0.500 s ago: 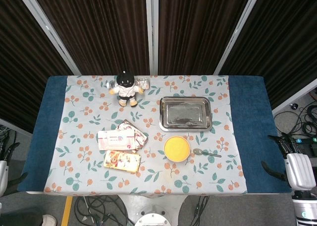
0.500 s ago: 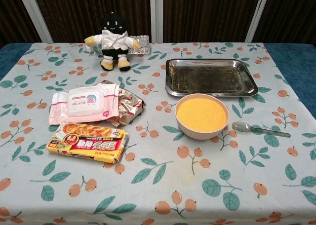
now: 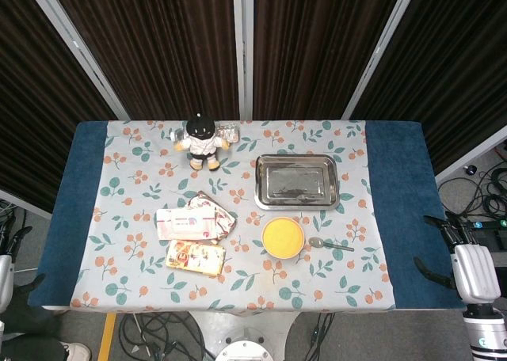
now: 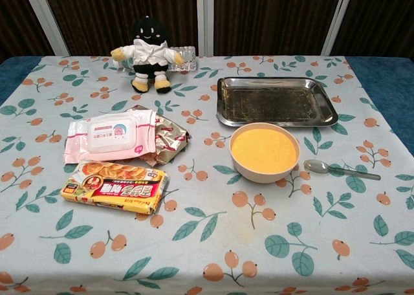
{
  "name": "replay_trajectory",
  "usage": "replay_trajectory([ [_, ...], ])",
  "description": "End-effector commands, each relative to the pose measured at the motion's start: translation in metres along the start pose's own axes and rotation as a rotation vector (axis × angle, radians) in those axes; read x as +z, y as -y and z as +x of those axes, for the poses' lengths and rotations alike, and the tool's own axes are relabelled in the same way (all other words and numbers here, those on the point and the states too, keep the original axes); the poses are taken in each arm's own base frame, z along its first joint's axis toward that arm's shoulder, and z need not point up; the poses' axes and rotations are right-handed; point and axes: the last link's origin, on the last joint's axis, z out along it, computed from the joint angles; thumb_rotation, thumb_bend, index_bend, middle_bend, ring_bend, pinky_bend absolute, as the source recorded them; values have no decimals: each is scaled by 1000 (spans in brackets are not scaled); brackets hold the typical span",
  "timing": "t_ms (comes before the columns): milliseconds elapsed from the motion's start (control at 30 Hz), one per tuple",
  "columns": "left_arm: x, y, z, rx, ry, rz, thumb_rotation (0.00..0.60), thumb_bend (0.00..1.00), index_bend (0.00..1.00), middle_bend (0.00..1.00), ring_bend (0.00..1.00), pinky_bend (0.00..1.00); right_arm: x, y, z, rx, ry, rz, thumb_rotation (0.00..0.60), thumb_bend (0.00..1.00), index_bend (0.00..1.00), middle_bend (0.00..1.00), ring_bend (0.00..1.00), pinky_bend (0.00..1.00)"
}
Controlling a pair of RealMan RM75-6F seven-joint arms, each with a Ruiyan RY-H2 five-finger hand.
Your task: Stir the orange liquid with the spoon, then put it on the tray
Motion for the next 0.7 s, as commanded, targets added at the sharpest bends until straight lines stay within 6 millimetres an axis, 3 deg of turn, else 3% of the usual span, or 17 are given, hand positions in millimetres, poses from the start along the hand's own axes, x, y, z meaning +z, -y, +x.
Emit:
replay_trajectory([
  [33,0,0,-1,-2,4,0,600,66,234,122,102,114,5,5,-6,-32,30,13,600,157,205,387,270,349],
  [133,-2,2,-1,-4,5,4,600,65,234,122,102,114,16,15,-14,-65,82,24,600,154,221,556,578,695],
  [233,-3,3,-1,-8,5,10,600,66,234,122,102,114,31,25,-25,-82,159,31,600,114,260,741,786,875],
  [300,-4,5,-2,-11,6,16,600,66,235,122,102,114,40,32,-35,-94,212,33,600,101,270,842,879,942],
  [467,-6,10,-4,-16,12,29,600,66,234,122,102,114,60,44,-64,-118,302,27,600,101,384,966,994,1000],
  [700,-5,14,-6,-21,18,36,600,66,234,122,102,114,75,55,-104,-100,384,5,600,135,459,1000,1000,1000],
])
